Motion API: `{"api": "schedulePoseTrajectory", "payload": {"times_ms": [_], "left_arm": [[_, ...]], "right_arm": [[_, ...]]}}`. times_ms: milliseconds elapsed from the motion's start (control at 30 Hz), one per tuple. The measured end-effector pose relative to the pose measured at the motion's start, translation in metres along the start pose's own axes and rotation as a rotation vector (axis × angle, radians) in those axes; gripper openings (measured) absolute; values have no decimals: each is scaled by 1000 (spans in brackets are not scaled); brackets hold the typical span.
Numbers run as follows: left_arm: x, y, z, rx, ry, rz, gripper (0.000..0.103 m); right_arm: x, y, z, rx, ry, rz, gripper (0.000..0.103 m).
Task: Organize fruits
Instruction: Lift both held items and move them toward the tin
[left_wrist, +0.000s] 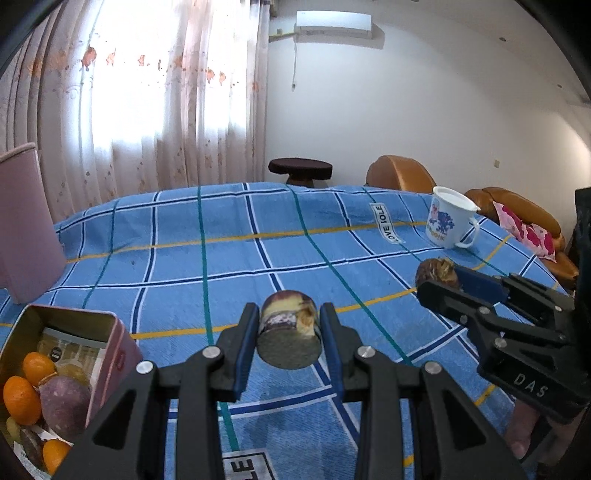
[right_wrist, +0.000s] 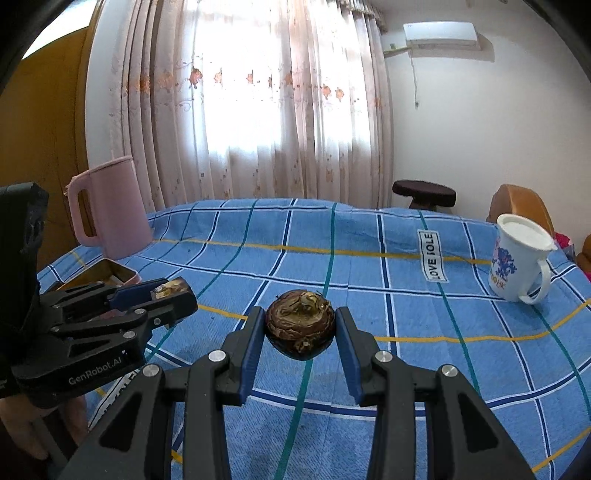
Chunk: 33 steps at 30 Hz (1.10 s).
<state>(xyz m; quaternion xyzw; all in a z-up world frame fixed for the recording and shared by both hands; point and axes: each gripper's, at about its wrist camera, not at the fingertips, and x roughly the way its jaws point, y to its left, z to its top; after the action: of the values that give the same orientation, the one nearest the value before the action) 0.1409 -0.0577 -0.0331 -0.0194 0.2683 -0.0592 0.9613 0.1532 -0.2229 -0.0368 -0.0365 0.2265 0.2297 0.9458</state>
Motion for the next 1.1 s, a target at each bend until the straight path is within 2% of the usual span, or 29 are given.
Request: {"api": "schedulePoseTrajectory", "payload": {"times_ms": [733, 1100], "left_arm": [[-44, -3, -12, 23, -149, 53, 35], [-55, 1, -17, 16, -176, 60, 35]], "right_arm": [[-35, 25, -7, -71, -146, -26, 41], [-42, 32, -9, -81, -178, -19, 40]]}}
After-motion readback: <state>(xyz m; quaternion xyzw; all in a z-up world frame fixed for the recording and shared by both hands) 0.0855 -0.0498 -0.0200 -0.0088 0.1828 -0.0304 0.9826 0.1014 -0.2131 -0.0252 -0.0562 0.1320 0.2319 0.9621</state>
